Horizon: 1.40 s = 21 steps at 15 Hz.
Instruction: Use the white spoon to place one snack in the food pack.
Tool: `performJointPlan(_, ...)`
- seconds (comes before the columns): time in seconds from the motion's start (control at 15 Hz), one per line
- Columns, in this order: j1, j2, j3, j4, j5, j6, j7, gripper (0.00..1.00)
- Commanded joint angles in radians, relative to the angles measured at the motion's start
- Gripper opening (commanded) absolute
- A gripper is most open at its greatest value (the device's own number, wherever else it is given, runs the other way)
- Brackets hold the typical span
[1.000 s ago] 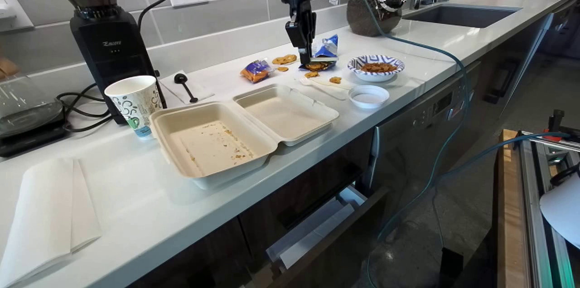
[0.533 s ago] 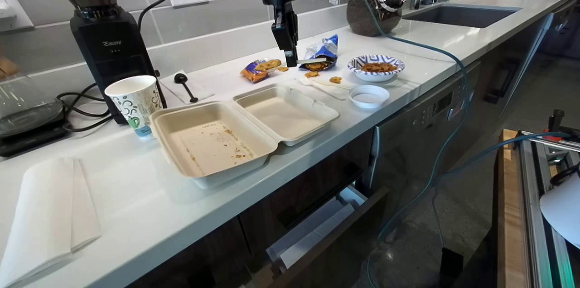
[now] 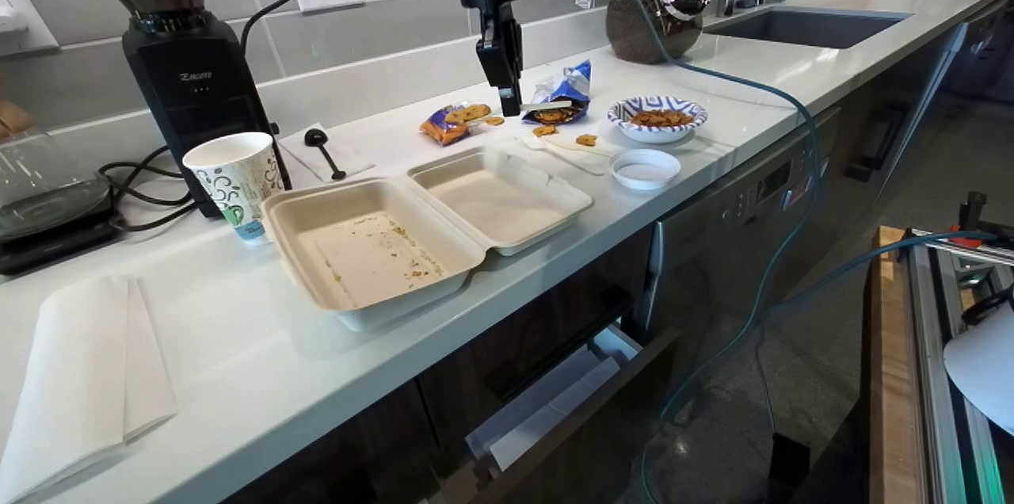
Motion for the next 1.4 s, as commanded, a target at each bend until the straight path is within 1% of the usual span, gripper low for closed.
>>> performJointPlan(0.0, 0.0, 0.0, 0.0, 0.002, 0.0, -0.002, 0.0, 0.04)
performJointPlan(0.53, 0.032, 0.017, 0.036, 0.024, -0.008, -0.024, -0.03, 0.04)
performJointPlan(0.8, 0.06, 0.038, 0.058, 0.051, -0.028, -0.054, -0.017, 0.04)
performJointPlan(1.07, 0.082, 0.079, 0.076, 0.102, -0.05, -0.104, -0.032, 0.04)
performJointPlan(1.33, 0.095, 0.133, 0.092, 0.179, -0.08, -0.158, -0.084, 0.04)
